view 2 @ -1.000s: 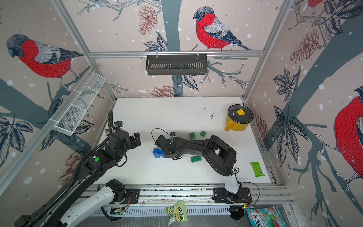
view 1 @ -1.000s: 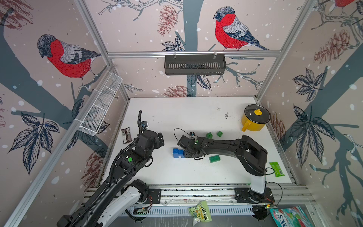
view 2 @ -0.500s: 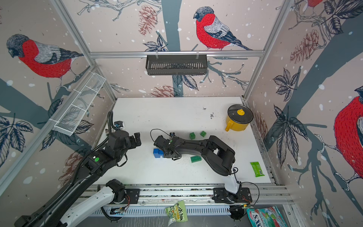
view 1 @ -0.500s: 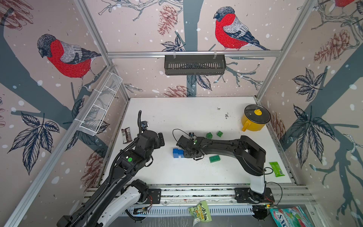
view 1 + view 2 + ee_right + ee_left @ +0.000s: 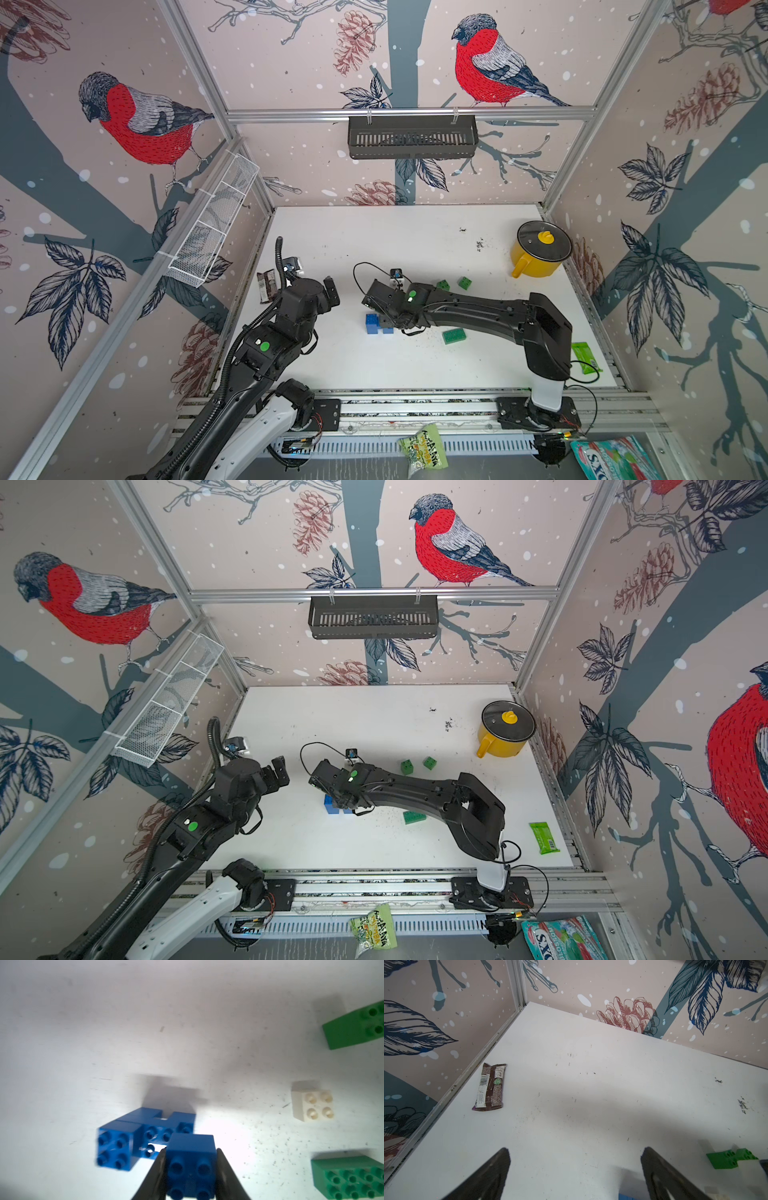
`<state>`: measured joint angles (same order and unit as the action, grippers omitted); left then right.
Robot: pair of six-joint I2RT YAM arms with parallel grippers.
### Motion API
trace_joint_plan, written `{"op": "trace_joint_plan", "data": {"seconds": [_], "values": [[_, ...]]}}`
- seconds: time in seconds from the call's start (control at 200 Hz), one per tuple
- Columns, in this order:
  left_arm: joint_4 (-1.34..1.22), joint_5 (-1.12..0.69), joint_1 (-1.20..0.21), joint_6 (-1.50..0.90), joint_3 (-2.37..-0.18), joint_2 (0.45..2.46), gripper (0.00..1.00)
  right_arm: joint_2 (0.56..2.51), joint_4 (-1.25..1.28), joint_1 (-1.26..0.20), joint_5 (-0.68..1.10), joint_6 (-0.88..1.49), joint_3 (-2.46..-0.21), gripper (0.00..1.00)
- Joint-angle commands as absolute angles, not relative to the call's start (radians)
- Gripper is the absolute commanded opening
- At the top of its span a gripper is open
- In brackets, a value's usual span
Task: Assemble the letter h with lego
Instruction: Pick up the lego brick from the center of the board, then assemble the lego brick with the lego brick.
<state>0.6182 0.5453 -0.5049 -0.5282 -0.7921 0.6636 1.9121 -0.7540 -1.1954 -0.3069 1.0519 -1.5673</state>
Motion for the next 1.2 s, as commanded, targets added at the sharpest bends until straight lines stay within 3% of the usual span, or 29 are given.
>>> {"op": "trace_joint_plan", "data": {"seconds": [0.0, 0.305, 1.196], "values": [[0.611, 0.619, -0.501, -0.562, -0.793, 0.633, 0.99, 1.956, -0.848, -1.217, -0.289, 1.074, -1.666, 0.00], [0.611, 0.609, -0.500, -0.562, -0.790, 0.598, 0.98, 2.133, -1.046, -1.255, -0.270, 1.133, -1.956, 0.00], [0.603, 0.575, -0.503, -0.549, -0.783, 0.583, 0.99, 2.221, -1.093, -1.226, -0.256, 1.149, -2.073, 0.00]]}}
